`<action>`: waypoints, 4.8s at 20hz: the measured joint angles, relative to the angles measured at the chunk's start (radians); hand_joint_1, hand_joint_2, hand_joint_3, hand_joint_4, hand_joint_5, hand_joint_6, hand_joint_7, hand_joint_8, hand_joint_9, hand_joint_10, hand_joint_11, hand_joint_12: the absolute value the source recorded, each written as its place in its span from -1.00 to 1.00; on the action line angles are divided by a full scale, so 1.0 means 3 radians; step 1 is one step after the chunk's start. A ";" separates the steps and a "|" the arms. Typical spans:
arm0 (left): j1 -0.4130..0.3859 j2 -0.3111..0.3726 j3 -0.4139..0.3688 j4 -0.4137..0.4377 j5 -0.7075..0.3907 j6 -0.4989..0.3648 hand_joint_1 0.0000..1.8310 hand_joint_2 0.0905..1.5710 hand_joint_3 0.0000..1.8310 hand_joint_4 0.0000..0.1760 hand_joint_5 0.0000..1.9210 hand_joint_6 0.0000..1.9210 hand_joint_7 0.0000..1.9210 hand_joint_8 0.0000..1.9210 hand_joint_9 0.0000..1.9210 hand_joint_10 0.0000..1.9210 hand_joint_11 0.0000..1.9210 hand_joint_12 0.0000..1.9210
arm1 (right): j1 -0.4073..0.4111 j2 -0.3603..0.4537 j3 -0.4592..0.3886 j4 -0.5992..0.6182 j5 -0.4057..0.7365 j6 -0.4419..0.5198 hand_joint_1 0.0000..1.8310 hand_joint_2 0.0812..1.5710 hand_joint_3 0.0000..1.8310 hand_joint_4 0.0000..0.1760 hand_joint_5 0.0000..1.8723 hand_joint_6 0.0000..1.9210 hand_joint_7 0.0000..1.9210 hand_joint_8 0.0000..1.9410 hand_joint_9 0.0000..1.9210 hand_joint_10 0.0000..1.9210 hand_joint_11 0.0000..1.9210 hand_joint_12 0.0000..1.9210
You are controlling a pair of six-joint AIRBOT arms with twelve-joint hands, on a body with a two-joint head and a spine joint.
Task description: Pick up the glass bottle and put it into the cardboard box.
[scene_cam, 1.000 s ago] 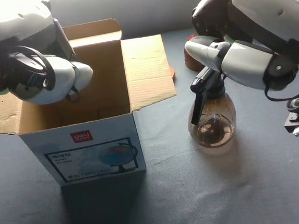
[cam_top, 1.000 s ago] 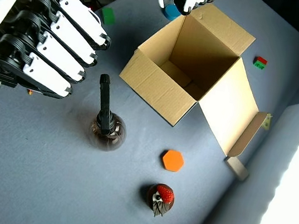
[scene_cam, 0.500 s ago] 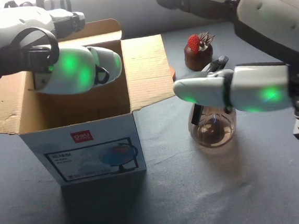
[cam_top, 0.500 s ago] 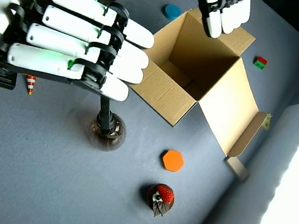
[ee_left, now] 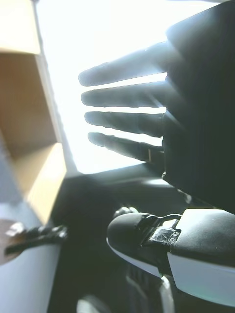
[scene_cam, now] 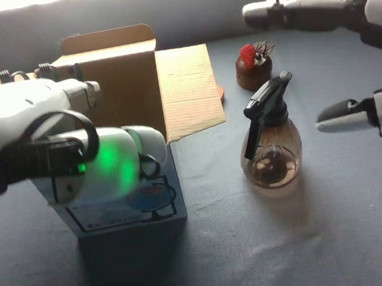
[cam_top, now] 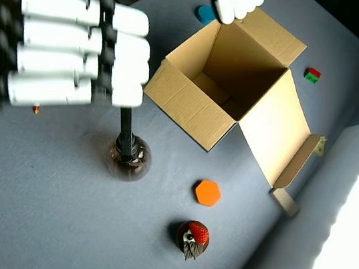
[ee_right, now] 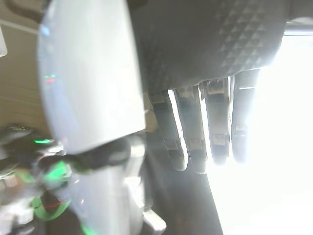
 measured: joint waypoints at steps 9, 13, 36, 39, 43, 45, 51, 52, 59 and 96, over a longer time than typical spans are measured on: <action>0.0170 -0.0069 -0.0449 -0.0170 -0.0628 -0.0593 -1.00 0.57 -0.99 -1.00 -0.93 -1.00 -0.94 -1.00 -0.94 -1.00 -1.00 -0.77 | 0.0076 -0.0080 0.0273 -0.0547 -0.0294 0.0436 0.28 0.16 -1.00 -1.00 -0.76 -0.99 -0.73 -1.00 -0.82 -0.96 -1.00 -0.42; 0.0495 -0.0069 -0.0562 -0.0123 -0.0586 -0.0852 -1.00 0.57 -0.99 -1.00 -0.93 -1.00 -0.94 -1.00 -0.94 -1.00 -1.00 -0.77 | 0.0128 -0.0237 0.0415 -0.0702 -0.0698 0.0444 0.28 0.16 -1.00 -1.00 -0.75 -0.99 -0.73 -1.00 -0.81 -0.96 -1.00 -0.42; 0.2148 -0.0847 -0.0058 0.1110 0.0148 -0.2084 -1.00 0.58 -1.00 -1.00 -0.94 -1.00 -0.93 -1.00 -0.93 -1.00 -1.00 -0.78 | 0.0387 -0.1008 0.0870 -0.0599 -0.1446 0.0388 0.29 0.15 -1.00 -1.00 -0.75 -0.99 -0.72 -1.00 -0.81 -0.98 -1.00 -0.35; 0.2303 -0.0895 -0.0027 0.1273 0.0164 -0.2230 -1.00 0.58 -1.00 -1.00 -0.94 -1.00 -0.93 -1.00 -0.93 -1.00 -1.00 -0.78 | 0.0352 -0.1052 0.0933 -0.0600 -0.1503 0.0365 0.29 0.15 -1.00 -1.00 -0.75 -0.99 -0.72 -1.00 -0.81 -0.98 -1.00 -0.35; 0.2471 -0.0902 0.0061 0.1357 0.0245 -0.2355 -1.00 0.58 -1.00 -1.00 -0.94 -1.00 -0.93 -1.00 -0.93 -1.00 -1.00 -0.78 | 0.0351 -0.1090 0.0956 -0.0600 -0.1518 0.0352 0.29 0.15 -1.00 -1.00 -0.74 -0.99 -0.72 -1.00 -0.81 -0.98 -1.00 -0.35; 0.2538 -0.0902 0.0154 0.1476 0.0388 -0.2346 -1.00 0.58 -1.00 -1.00 -0.93 -1.00 -0.93 -1.00 -0.93 -1.00 -1.00 -0.78 | 0.0351 -0.1099 0.0956 -0.0600 -0.1513 0.0355 0.29 0.15 -1.00 -1.00 -0.74 -0.99 -0.71 -1.00 -0.81 -0.98 -1.00 -0.35; 0.2543 -0.0902 0.0290 0.1514 0.0559 -0.2326 -1.00 0.58 -1.00 -1.00 -0.92 -1.00 -0.93 -1.00 -0.93 -1.00 -1.00 -0.78 | 0.0343 -0.1096 0.0956 -0.0600 -0.1513 0.0397 0.29 0.15 -1.00 -1.00 -0.74 -0.99 -0.71 -1.00 -0.81 -0.98 -1.00 -0.34; 0.2543 -0.0902 0.0313 0.1521 0.0573 -0.2326 -1.00 0.58 -1.00 -1.00 -0.92 -1.00 -0.93 -1.00 -0.93 -1.00 -1.00 -0.78 | 0.0331 -0.1095 0.0956 -0.0600 -0.1506 0.0411 0.29 0.15 -1.00 -1.00 -0.74 -1.00 -0.71 -1.00 -0.81 -0.98 -1.00 -0.34; 0.2623 -0.0902 0.0364 0.1582 0.0660 -0.2352 -1.00 0.58 -1.00 -1.00 -0.92 -1.00 -0.93 -1.00 -0.93 -1.00 -1.00 -0.78 | 0.0331 -0.1085 0.0956 -0.0600 -0.1514 0.0454 0.29 0.15 -1.00 -1.00 -0.75 -1.00 -0.71 -1.00 -0.80 -0.98 -1.00 -0.34; 0.2912 -0.0853 0.0595 0.2046 0.1069 -0.2636 -1.00 0.58 -1.00 -1.00 -0.91 -0.99 -0.92 -1.00 -0.93 -1.00 -1.00 -0.78 | 0.1150 -0.0322 0.0805 -0.1150 -0.0819 0.1266 0.46 0.41 -1.00 -1.00 -0.07 0.19 0.12 -0.02 -0.18 0.28 -0.36 0.63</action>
